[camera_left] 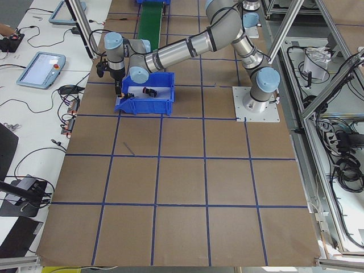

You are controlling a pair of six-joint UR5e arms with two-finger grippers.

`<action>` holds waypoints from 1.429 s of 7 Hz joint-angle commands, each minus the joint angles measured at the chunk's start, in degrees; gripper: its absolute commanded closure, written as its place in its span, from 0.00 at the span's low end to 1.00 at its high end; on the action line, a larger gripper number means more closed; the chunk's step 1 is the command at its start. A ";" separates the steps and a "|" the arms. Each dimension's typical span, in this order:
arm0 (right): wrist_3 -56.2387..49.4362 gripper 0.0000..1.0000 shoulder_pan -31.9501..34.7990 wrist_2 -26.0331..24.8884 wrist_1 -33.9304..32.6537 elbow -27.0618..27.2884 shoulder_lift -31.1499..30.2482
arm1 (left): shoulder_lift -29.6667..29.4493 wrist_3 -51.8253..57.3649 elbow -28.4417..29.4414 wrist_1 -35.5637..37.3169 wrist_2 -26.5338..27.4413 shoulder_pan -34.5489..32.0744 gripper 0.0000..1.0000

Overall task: Transport two buttons from left to right
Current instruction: 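Carry the yellow button over the conveyor and release it onto the belt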

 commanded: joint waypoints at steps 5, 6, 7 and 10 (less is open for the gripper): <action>0.00 0.00 0.00 -0.04 0.00 0.00 0.00 | -1.35 0.88 -0.34 0.55 -0.06 0.43 0.45; 0.00 0.00 0.00 -0.04 0.00 0.00 0.00 | -1.09 0.79 -0.52 0.46 -0.32 0.34 0.58; 0.00 0.00 0.00 -0.04 0.00 0.00 0.00 | -0.65 0.79 -0.43 0.46 -0.15 0.34 0.65; 0.00 0.00 0.00 -0.04 0.00 0.00 0.00 | 4.25 0.45 1.93 -6.44 0.11 0.17 0.67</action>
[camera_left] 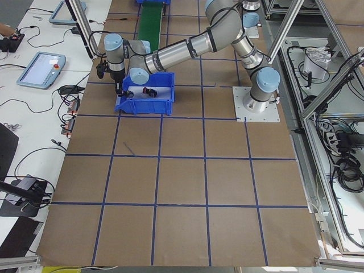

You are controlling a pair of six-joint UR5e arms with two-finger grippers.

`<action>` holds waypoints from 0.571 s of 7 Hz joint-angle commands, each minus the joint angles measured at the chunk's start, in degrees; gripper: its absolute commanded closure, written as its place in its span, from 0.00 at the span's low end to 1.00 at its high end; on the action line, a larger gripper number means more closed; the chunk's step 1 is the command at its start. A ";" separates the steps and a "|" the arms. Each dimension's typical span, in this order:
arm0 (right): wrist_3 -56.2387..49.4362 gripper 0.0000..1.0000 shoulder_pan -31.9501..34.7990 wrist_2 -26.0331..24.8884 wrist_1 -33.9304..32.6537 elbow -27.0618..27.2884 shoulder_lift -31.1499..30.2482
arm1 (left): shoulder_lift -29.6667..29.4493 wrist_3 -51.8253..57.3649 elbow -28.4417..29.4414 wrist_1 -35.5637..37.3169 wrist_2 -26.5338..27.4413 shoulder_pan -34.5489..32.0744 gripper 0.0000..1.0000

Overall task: Transport two buttons from left to right
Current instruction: 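Carry the yellow button over the conveyor and release it onto the belt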

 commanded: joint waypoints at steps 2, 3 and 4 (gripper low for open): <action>0.00 0.00 0.00 0.00 0.00 0.00 0.00 | 6.55 -5.20 3.33 -12.06 0.18 -1.43 0.67; 0.00 0.00 0.00 0.00 0.00 0.00 0.00 | 9.36 -7.32 3.51 -15.22 0.36 -3.26 0.67; 0.00 0.00 0.00 0.00 0.00 0.00 0.00 | 11.47 -10.65 3.95 -17.17 0.88 -4.85 0.67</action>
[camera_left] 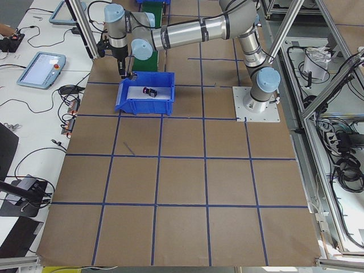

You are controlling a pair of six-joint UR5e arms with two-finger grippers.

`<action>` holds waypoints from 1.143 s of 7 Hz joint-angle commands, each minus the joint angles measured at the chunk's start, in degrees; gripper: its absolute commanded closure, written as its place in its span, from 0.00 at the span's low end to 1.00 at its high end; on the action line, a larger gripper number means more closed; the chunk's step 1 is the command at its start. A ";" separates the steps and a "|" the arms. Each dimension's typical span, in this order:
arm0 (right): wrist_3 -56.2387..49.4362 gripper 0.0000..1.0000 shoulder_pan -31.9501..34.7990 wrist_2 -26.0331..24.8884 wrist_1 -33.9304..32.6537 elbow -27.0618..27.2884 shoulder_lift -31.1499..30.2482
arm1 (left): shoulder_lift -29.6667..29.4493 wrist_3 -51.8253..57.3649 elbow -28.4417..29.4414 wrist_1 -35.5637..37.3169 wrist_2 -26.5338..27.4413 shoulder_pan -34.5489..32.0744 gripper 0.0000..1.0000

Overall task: Transport two buttons from left to right
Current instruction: 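Carry the yellow button over the conveyor and release it onto the belt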

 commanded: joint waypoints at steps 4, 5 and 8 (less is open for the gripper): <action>0.00 0.00 0.00 0.00 0.00 0.00 0.00 | -0.74 -24.82 -0.14 -0.83 0.55 -15.61 0.67; 0.00 0.00 0.00 0.00 0.00 0.00 0.00 | -2.94 -26.36 -0.14 2.58 0.64 -18.09 0.67; 0.00 0.00 0.00 0.00 0.00 0.00 0.00 | -4.46 -28.39 -1.54 2.61 0.73 -19.87 0.63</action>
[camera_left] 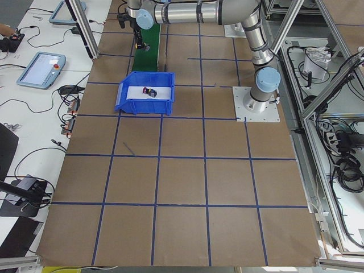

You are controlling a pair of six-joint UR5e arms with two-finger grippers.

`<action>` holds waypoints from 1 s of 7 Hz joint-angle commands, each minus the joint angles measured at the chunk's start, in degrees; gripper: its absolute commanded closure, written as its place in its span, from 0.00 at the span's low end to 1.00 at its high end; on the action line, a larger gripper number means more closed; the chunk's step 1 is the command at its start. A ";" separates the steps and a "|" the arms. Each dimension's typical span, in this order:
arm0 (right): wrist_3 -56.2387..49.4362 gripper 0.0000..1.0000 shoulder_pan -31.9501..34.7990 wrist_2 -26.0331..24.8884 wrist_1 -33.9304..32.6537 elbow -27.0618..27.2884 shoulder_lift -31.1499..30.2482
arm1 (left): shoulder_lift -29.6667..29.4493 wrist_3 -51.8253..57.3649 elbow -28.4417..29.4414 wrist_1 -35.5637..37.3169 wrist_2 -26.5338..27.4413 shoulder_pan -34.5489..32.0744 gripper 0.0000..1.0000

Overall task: Transport two buttons from left to right
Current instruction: 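Carry the yellow button over the conveyor and release it onto the belt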

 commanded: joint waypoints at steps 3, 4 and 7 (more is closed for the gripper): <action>0.00 0.00 0.00 0.00 0.00 0.00 0.00 | 0.29 -0.01 -0.73 0.23 2.04 0.07 0.00; 0.00 0.00 0.00 0.00 0.00 0.00 0.00 | 0.38 0.26 -0.47 0.23 1.95 0.42 0.00; 0.00 0.00 0.00 0.00 0.00 0.00 0.00 | 3.19 25.38 -1.86 -0.30 1.95 13.30 0.00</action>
